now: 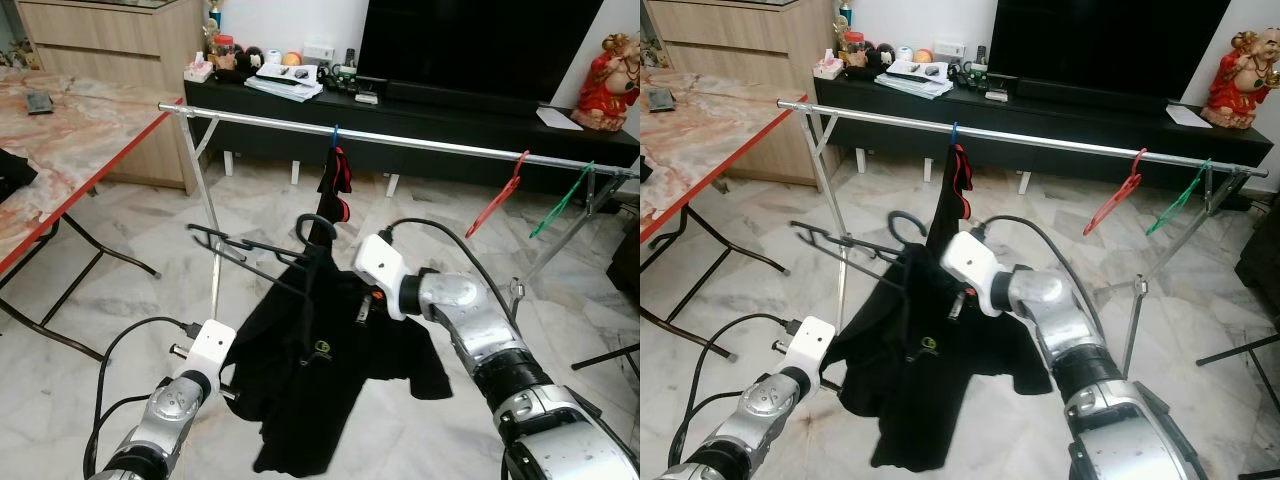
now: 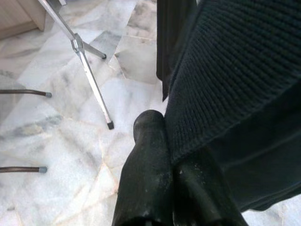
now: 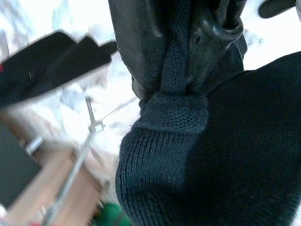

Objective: Hang hanger

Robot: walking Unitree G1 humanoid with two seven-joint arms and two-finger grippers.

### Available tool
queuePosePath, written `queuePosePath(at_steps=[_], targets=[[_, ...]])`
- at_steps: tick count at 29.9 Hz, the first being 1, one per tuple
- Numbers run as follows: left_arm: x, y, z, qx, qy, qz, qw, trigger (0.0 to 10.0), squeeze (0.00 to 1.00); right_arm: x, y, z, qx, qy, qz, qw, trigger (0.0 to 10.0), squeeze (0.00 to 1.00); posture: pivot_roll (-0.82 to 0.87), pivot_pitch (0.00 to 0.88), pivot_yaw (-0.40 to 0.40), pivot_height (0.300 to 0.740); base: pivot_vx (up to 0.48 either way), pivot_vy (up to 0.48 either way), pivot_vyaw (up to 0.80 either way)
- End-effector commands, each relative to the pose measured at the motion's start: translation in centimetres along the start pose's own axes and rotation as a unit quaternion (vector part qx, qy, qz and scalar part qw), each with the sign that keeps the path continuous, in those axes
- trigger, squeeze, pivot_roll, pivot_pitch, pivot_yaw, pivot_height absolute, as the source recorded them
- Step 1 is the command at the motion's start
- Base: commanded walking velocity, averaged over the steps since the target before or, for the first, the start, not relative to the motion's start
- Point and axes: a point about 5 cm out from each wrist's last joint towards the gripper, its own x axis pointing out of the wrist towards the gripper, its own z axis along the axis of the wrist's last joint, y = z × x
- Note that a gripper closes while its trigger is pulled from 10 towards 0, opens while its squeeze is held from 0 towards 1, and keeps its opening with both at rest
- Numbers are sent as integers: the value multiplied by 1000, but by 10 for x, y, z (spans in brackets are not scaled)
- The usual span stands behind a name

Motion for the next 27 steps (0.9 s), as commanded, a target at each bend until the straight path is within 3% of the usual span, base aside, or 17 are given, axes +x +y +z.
queuePosePath(at_steps=[1,6,10,14,16,22,27], targets=[[-3,-1,-9,-12,16,-1,1000,0,0,-9,-8,-6,10,-3,-31,999,0,0,88,23,-105,740,0,0,0],[-6,0,-14,-13,21,-1,1000,0,0,-16,-4,-22,63,-27,-40,997,0,0,91,30,-104,740,0,0,0],[-10,3,-20,-11,27,-3,1000,0,0,-24,21,-50,67,-11,53,996,0,0,90,33,-102,740,0,0,0],[-12,4,-22,-9,31,-6,999,0,0,-36,32,-71,92,11,96,991,0,0,90,33,-102,740,0,0,0],[-13,4,-24,-8,32,-7,999,0,0,-46,42,-85,73,50,142,986,0,0,89,30,-97,740,0,0,0],[-14,3,-25,-4,36,-15,999,0,0,-60,41,-101,57,108,138,983,0,0,84,24,-90,740,0,0,0],[-14,2,-27,-3,40,-20,999,0,0,-73,45,-112,10,175,183,967,0,0,79,18,-83,740,0,0,0]])
